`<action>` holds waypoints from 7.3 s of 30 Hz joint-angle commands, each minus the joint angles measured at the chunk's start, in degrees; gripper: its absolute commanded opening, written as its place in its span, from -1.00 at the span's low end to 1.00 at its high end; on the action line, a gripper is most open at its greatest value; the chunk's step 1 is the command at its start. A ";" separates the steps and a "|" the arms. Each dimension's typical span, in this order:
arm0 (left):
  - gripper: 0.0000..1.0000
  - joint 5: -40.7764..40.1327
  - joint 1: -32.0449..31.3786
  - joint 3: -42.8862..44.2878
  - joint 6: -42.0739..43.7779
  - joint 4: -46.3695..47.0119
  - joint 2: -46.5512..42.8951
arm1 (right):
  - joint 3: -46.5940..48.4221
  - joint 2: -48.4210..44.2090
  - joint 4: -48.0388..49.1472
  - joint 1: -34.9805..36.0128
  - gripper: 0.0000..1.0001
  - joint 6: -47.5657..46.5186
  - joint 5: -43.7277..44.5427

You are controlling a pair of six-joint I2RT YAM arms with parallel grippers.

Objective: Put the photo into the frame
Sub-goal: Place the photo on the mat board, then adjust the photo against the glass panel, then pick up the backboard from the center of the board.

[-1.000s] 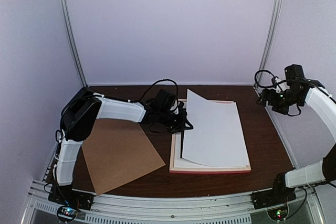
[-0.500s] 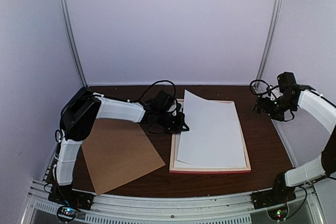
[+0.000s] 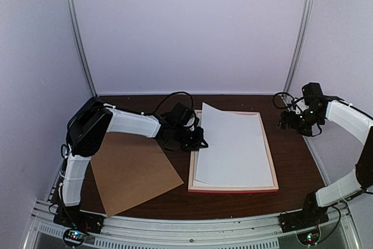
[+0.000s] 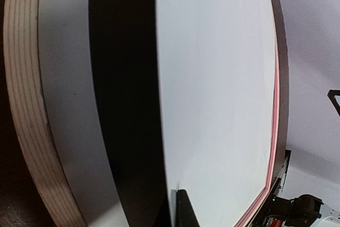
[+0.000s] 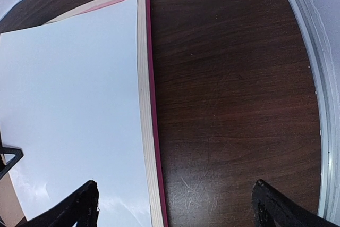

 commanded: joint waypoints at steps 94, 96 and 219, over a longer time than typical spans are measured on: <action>0.22 -17.46 -0.73 -3.41 14.29 -12.69 -11.39 | -1.37 8.28 7.72 11.39 0.99 1.96 4.54; 0.23 -18.14 -0.22 -3.20 16.11 -13.89 -11.63 | -1.54 9.51 8.25 11.87 0.99 2.13 4.73; 0.67 -2.46 44.25 -61.71 18.50 -22.62 -61.97 | 55.12 64.10 7.27 59.84 0.91 12.69 -5.77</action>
